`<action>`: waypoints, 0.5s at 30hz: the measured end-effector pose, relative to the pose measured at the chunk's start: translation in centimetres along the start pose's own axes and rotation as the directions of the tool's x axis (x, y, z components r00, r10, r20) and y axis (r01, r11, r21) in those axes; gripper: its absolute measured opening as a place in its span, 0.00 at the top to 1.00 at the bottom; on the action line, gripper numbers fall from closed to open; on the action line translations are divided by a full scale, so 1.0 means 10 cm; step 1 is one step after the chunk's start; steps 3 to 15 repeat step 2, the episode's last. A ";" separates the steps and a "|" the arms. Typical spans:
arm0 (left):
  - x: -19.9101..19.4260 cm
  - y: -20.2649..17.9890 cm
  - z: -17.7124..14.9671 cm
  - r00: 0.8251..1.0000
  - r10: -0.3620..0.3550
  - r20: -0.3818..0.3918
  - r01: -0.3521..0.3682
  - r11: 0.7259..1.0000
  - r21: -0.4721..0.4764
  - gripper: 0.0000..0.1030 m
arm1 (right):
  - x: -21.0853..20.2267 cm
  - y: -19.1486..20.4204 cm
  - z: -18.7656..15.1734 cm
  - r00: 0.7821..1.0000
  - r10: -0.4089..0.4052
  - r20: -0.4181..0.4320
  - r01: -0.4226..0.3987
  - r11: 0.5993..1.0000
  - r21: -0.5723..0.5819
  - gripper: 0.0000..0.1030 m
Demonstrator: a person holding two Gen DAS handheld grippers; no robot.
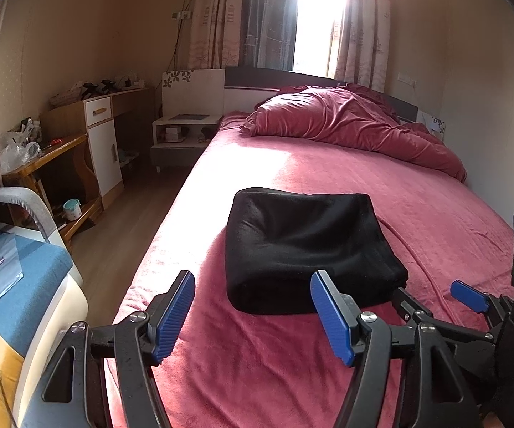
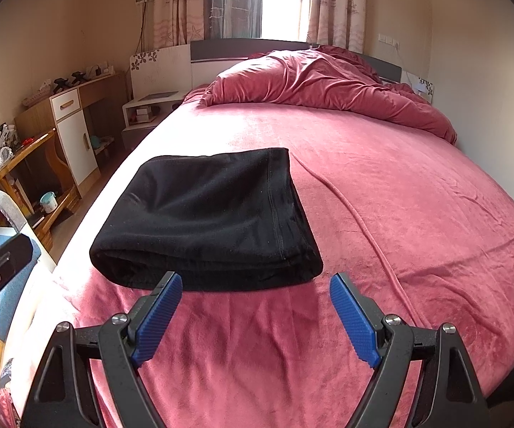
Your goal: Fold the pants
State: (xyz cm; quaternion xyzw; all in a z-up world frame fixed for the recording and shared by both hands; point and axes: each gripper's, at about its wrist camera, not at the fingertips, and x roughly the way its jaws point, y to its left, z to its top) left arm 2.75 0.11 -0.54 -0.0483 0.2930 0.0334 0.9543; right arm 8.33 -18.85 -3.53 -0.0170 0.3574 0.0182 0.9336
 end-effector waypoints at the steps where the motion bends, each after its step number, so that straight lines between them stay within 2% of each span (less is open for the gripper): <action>1: 0.00 -0.01 0.00 1.000 0.005 0.003 -0.005 1.000 0.005 0.33 | 0.01 0.00 -0.01 1.000 -0.001 -0.002 0.001 1.000 0.000 0.17; 15: 0.01 -0.01 -0.01 1.000 0.005 -0.001 -0.005 1.000 0.007 0.33 | 0.02 -0.01 -0.02 1.000 -0.002 -0.005 0.002 1.000 0.001 0.17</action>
